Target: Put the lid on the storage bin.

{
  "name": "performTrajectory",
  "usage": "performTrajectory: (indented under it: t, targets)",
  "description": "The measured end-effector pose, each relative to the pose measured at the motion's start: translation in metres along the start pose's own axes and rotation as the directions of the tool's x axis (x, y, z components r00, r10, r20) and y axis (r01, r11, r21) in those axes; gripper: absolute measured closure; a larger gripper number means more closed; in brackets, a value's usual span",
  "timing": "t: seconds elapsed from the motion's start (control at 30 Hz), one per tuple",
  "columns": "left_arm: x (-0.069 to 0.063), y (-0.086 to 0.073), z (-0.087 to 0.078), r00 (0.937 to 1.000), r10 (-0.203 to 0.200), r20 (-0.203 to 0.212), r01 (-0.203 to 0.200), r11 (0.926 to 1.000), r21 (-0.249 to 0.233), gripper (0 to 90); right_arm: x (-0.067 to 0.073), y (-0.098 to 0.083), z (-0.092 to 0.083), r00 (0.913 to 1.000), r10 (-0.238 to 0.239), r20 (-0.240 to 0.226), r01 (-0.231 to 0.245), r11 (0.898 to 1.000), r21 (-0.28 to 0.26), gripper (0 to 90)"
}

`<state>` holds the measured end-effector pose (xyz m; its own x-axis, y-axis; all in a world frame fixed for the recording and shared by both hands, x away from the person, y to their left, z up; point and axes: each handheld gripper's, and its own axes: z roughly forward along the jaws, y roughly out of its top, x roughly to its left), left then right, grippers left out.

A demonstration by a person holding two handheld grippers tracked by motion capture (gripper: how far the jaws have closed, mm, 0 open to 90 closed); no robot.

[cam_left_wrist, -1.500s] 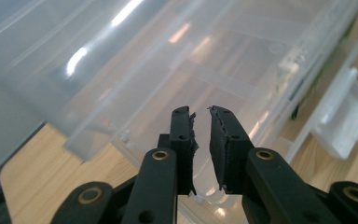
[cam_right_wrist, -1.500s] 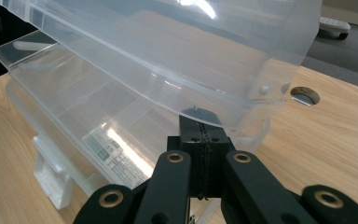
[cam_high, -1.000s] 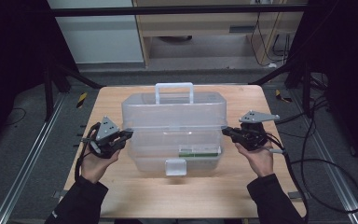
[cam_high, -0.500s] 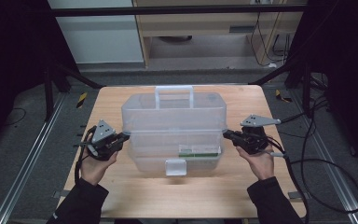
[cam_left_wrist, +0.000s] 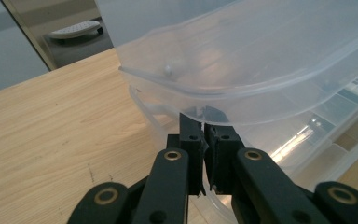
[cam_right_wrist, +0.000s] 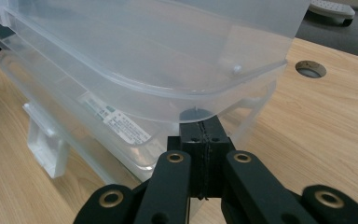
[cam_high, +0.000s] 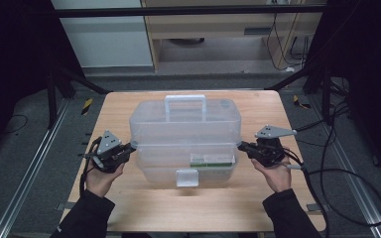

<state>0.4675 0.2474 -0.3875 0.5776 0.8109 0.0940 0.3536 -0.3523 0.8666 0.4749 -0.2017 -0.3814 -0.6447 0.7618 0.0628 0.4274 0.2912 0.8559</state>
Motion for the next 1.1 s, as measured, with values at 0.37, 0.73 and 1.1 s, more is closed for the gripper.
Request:
performTrajectory:
  t: [0.37, 0.73, 1.1]
  targets:
    - [-0.002, -0.005, 0.003, 1.0, 0.004, -0.006, -0.004, 1.0, 0.005, 86.4, 0.001, -0.005, 0.0, 1.0, -0.004, 0.009, 0.004, 1.0, 0.013, 90.0]
    - [-0.005, -0.011, 0.004, 0.9995, 0.029, -0.011, -0.029, 0.999, 0.034, 86.4, -0.001, -0.012, -0.001, 1.0, -0.005, 0.006, 0.005, 1.0, 0.031, 90.0]
    - [-0.008, -0.019, 0.004, 0.998, 0.062, -0.015, -0.061, 0.9959, 0.067, 86.0, 0.0, -0.019, 0.004, 0.9999, -0.011, 0.014, 0.01, 0.997, 0.073, 90.0]
